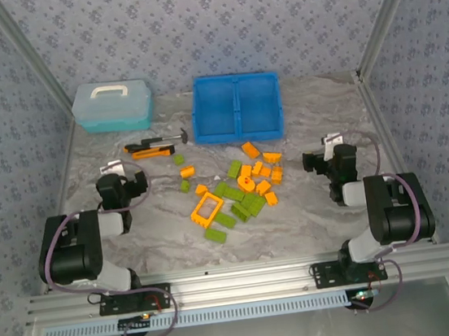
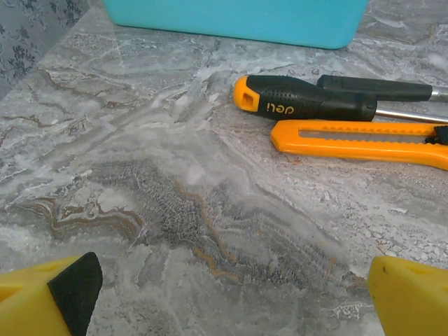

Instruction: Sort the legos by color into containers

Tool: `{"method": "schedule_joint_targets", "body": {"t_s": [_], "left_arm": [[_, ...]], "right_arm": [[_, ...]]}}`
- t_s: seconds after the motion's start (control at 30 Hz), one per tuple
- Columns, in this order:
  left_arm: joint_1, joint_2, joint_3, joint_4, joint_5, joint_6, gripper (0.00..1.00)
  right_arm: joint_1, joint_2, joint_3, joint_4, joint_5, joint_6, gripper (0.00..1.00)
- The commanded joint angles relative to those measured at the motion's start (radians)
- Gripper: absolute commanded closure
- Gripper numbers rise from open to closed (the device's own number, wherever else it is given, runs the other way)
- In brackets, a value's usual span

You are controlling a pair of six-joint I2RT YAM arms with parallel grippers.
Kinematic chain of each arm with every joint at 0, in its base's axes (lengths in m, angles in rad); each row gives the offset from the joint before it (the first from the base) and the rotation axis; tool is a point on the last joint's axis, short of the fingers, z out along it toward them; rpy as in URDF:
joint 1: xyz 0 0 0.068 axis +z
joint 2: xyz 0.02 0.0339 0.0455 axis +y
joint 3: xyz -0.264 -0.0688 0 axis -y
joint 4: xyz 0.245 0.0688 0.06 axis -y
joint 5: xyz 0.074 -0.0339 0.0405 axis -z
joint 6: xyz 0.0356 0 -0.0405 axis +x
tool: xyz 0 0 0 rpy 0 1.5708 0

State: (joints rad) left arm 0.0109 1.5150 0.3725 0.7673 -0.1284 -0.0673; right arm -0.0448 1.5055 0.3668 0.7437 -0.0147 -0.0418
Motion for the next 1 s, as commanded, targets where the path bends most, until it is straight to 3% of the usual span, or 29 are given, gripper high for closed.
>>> {"method": "schedule_joint_targets", "body": {"t_s": [0.0,0.57,0.8,0.97], "left_arm": [[-0.009,0.016,0.029,0.064,-0.018,0.019,0.01],[-0.008,0.016,0.029,0.064,-0.018,0.019,0.01],[-0.009,0.014,0.025,0.067,-0.016,0.019,0.01],[-0.010,0.011,0.032,0.056,0.030,0.042,0.01]], "right_arm": [[0.007,0.013,0.029,0.046,0.015,0.018,0.00],[0.000,0.009,0.027,0.050,0.007,0.023,0.00],[0.012,-0.263,0.058,-0.249,0.170,0.128,0.00],[-0.001,-0.466,0.194,-0.730,0.195,0.361,0.00]]}}
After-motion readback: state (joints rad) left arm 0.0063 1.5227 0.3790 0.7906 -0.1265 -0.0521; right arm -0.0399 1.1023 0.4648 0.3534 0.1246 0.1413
